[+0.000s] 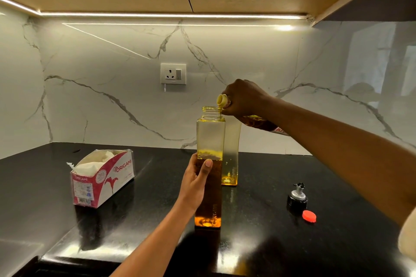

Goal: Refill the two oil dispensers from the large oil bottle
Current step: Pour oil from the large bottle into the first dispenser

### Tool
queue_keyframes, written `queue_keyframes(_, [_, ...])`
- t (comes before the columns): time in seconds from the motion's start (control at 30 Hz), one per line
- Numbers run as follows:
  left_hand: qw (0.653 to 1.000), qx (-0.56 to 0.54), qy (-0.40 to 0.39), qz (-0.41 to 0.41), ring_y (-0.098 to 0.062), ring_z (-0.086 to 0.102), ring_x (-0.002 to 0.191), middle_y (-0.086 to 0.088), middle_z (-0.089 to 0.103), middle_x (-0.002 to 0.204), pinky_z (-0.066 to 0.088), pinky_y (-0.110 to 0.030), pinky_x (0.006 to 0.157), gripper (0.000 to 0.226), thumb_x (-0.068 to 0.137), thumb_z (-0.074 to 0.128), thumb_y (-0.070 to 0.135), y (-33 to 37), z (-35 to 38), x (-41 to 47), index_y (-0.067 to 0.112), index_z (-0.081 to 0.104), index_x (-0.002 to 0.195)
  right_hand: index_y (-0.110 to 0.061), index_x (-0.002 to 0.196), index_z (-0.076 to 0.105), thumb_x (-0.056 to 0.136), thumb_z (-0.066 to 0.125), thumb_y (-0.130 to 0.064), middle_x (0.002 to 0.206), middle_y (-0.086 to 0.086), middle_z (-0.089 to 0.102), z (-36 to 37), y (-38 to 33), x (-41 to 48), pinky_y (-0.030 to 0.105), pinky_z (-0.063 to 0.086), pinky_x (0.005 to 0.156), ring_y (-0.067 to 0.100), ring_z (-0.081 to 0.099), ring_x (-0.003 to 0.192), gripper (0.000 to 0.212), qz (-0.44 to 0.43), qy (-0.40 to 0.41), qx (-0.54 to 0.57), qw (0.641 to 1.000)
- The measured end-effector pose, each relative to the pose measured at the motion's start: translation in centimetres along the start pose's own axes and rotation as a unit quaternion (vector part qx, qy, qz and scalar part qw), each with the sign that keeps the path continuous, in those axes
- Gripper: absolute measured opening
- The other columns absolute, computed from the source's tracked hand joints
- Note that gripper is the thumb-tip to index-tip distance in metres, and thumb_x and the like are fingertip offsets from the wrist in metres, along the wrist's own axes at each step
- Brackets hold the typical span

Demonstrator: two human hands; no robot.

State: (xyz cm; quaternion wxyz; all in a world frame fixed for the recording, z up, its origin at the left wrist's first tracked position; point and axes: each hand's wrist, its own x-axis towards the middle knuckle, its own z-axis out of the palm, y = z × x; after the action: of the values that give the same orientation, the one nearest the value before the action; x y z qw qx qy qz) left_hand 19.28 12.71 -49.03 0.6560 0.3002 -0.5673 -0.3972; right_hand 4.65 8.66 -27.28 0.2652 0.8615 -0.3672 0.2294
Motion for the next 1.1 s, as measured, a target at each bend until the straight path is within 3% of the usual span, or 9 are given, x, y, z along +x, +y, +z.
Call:
queue_keyframes(0.37, [1.0,0.001,0.01,-0.003,-0.022,0.069,0.082,-0.002,0.069,0.093,0.058,-0.034,0.068,0.089,0.053,0.071,0.078,0.0,0.0,0.0,0.018,0.052,0.117,-0.004,0.079,0.069,0.08,0.068,-0.032,0.07,0.008,0.067,0.5,0.0,-0.8,0.023,0.045,0.06,0.018,0.055,0.06,0.028,0.016,0.011,0.056,0.998])
queue_keyframes(0.57, [1.0,0.001,0.01,0.0,-0.02,0.07,0.081,0.0,0.071,0.091,0.057,-0.032,0.066,0.084,0.055,0.071,0.077,0.0,0.0,-0.1,0.02,0.054,0.114,-0.015,0.06,0.054,0.079,0.068,-0.03,0.049,-0.006,0.046,1.1,0.3,-1.3,0.016,0.029,0.047,0.009,0.04,0.045,0.027,0.031,0.012,0.081,0.996])
queue_keyframes(0.9, [1.0,0.002,0.009,0.006,-0.019,0.069,0.08,0.002,0.07,0.089,0.058,-0.031,0.067,0.086,0.052,0.071,0.079,0.1,0.1,-0.1,0.019,0.054,0.112,-0.02,0.052,0.045,0.077,0.068,-0.029,0.05,-0.003,0.046,0.2,0.6,-0.7,0.02,0.03,0.051,0.013,0.04,0.047,0.035,0.037,0.032,0.081,0.996])
queue_keyframes(1.1, [1.0,0.001,0.011,0.004,-0.018,0.069,0.079,0.002,0.071,0.088,0.057,-0.031,0.066,0.088,0.051,0.072,0.079,0.1,0.2,-0.1,0.018,0.054,0.112,-0.008,0.072,0.065,0.079,0.068,-0.032,0.064,0.004,0.06,0.5,-0.1,-0.5,0.025,0.045,0.058,0.017,0.052,0.056,0.025,0.024,-0.006,0.061,0.998])
